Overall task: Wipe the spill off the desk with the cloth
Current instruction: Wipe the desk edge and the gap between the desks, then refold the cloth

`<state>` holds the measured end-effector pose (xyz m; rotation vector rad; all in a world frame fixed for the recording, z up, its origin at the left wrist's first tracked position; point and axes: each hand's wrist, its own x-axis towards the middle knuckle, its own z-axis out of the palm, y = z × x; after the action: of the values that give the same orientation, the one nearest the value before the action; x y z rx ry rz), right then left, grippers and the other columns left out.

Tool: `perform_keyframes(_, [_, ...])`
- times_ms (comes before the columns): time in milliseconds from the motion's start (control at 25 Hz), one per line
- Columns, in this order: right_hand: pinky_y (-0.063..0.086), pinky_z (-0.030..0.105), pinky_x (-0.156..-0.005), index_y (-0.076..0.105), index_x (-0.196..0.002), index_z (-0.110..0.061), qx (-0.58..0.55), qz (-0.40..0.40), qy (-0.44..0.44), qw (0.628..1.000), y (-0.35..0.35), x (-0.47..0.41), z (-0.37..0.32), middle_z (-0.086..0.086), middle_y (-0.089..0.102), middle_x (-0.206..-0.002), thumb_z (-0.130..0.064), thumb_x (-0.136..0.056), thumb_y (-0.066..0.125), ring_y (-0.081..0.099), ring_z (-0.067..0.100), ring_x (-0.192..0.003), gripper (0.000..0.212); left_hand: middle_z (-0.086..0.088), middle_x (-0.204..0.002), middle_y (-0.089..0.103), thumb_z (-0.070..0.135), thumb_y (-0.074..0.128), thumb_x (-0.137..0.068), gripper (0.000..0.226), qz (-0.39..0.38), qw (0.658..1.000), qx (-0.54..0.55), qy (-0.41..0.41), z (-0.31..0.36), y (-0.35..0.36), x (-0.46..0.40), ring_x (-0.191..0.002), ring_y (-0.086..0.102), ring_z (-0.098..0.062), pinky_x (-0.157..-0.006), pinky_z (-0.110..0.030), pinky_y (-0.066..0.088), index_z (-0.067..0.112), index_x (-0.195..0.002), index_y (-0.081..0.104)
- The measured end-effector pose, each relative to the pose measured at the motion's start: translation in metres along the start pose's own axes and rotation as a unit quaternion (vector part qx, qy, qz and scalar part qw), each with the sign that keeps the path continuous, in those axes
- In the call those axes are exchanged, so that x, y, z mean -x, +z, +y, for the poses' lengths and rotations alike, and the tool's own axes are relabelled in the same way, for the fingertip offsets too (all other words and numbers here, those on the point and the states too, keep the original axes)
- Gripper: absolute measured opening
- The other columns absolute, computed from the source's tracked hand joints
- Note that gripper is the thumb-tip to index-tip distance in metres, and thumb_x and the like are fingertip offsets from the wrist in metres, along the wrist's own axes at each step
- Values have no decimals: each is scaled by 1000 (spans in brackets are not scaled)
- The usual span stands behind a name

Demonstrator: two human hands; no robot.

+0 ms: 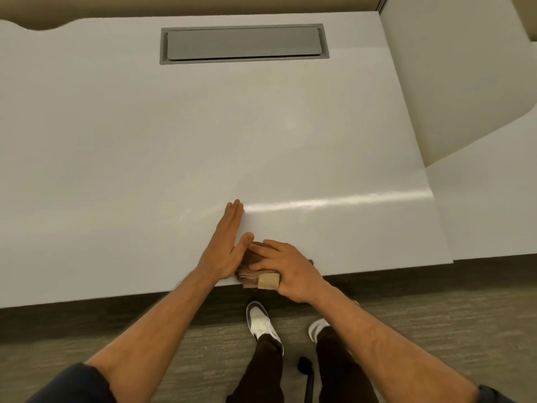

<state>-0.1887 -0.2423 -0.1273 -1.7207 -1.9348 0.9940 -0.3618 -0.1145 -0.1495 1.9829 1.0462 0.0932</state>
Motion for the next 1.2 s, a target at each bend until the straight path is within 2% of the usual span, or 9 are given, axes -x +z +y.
perform_keyframes(120, [33,37,-115,67,-128,-39,20,-41,108,993,-12,47,4,-18,43,-158,-23,-91,75,36,17,-140,41,18,-171,-4,59,35,-104,78,-7,998,-49,-24,11,-1,14,-155,-8,3,-123,-20,-2,24,-169,9])
perform_keyframes(320, [45,15,-91,77,-112,-30,-174,106,222,954,-91,92,-23,-10,71,-124,-19,-87,69,59,-8,-105,28,13,-173,20,49,50,-106,61,-28,998,-46,-38,73,2,47,-160,15,-10,-121,-28,12,39,-163,29])
perform_keyframes(440, [50,14,-86,67,-126,-32,-280,127,252,918,-152,110,-39,-10,69,-125,-8,-92,66,64,3,-110,42,17,-169,31,55,56,-99,63,-60,998,-2,-6,131,-1,53,-155,29,-8,-123,-36,25,54,-157,30])
perform_keyframes(560, [57,29,-92,63,-128,-30,-361,141,243,889,-196,126,-45,-4,69,-123,-30,-100,61,67,18,-113,28,24,-165,34,62,63,-90,72,-43,995,87,-8,189,-3,56,-142,36,1,-117,-34,33,61,-153,27])
perform_keyframes(680, [59,50,-96,64,-129,-28,-503,185,243,809,-233,133,-48,5,71,-126,-50,-88,66,70,29,-114,47,35,-148,51,56,68,-91,68,-36,969,244,-10,238,-13,48,-136,52,2,-113,-30,41,53,-153,40])
perform_keyframes(840, [62,52,-80,69,-124,-33,-597,187,206,752,-286,126,-49,4,75,-122,-49,-90,67,74,31,-108,37,3,-138,70,45,54,-102,42,-28,928,371,-28,286,-32,35,-122,70,-18,-97,-31,59,32,-141,62])
perform_keyframes(920, [62,49,-74,73,-115,-40,-590,168,166,772,-305,121,-53,0,77,-117,-41,-86,76,76,27,-102,29,0,-132,73,47,51,-103,40,13,926,378,-23,301,-37,35,-115,73,-20,-92,-29,61,30,-136,66])
perform_keyframes(1080, [64,41,-69,77,-101,-36,-437,156,158,871,-334,110,-60,-2,78,-104,-12,-85,78,76,28,-97,29,10,-99,79,42,73,-95,17,57,943,325,-38,313,-49,32,-101,74,-19,-72,-17,58,28,-105,74])
perform_keyframes(1200, [64,52,-78,78,-103,-38,-422,117,150,886,-370,91,-59,-3,79,-104,-22,-87,76,76,25,-97,22,-13,-102,75,42,82,-83,45,21,951,306,-27,314,-64,25,-101,71,-32,-80,-23,60,4,-103,72])
